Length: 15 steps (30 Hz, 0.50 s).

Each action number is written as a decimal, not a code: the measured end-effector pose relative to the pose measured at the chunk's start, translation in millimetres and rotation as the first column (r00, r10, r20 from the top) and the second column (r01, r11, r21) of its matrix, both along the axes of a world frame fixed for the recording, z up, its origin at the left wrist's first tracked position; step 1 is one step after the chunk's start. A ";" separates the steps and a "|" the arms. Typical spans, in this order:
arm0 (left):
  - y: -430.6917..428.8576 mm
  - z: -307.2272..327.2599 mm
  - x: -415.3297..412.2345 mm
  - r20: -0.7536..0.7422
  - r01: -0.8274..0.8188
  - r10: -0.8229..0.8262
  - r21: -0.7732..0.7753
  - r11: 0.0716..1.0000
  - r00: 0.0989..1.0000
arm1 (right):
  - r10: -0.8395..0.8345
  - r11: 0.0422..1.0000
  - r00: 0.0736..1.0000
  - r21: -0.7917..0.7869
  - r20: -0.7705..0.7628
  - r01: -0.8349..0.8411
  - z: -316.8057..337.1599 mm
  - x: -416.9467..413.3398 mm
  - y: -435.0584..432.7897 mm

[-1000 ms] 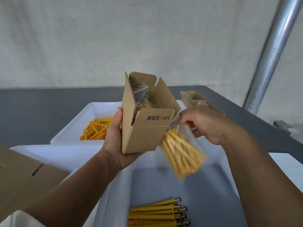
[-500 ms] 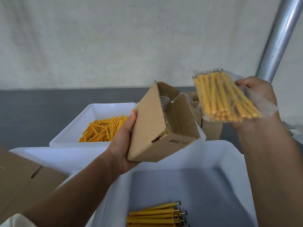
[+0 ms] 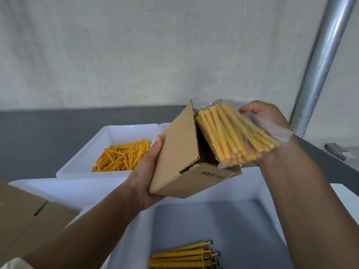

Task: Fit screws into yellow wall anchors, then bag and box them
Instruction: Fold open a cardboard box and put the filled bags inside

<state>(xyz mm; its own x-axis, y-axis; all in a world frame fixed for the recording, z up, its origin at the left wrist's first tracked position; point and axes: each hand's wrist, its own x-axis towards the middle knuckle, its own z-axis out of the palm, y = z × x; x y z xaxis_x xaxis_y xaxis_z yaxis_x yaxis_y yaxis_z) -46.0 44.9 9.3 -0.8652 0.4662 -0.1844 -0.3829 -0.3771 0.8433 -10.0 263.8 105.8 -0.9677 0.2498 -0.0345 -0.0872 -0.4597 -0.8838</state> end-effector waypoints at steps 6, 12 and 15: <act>1.9 -1.7 0.6 -0.016 0.030 -0.032 -0.088 0.996 0.999 | -0.159 0.987 0.987 -0.019 -0.023 0.159 -3.0 -3.0 -5.4; 3.2 -2.6 0.1 0.006 0.034 -0.034 -0.087 0.996 0.999 | -0.268 0.932 0.953 0.213 -0.139 0.293 -5.1 -1.3 -19.8; 1.2 -2.0 -0.7 0.003 0.023 -0.023 -0.057 0.998 1.000 | -0.241 0.889 0.951 0.349 -0.193 0.296 -5.9 2.5 -25.8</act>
<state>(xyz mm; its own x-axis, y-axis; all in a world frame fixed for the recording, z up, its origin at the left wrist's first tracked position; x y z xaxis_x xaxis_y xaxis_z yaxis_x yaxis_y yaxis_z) -46.7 46.1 7.3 -0.8539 0.4745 -0.2137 -0.3932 -0.3194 0.8622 -7.5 238.0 100.0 -0.8497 0.4685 0.2419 -0.2959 -0.0441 -0.9542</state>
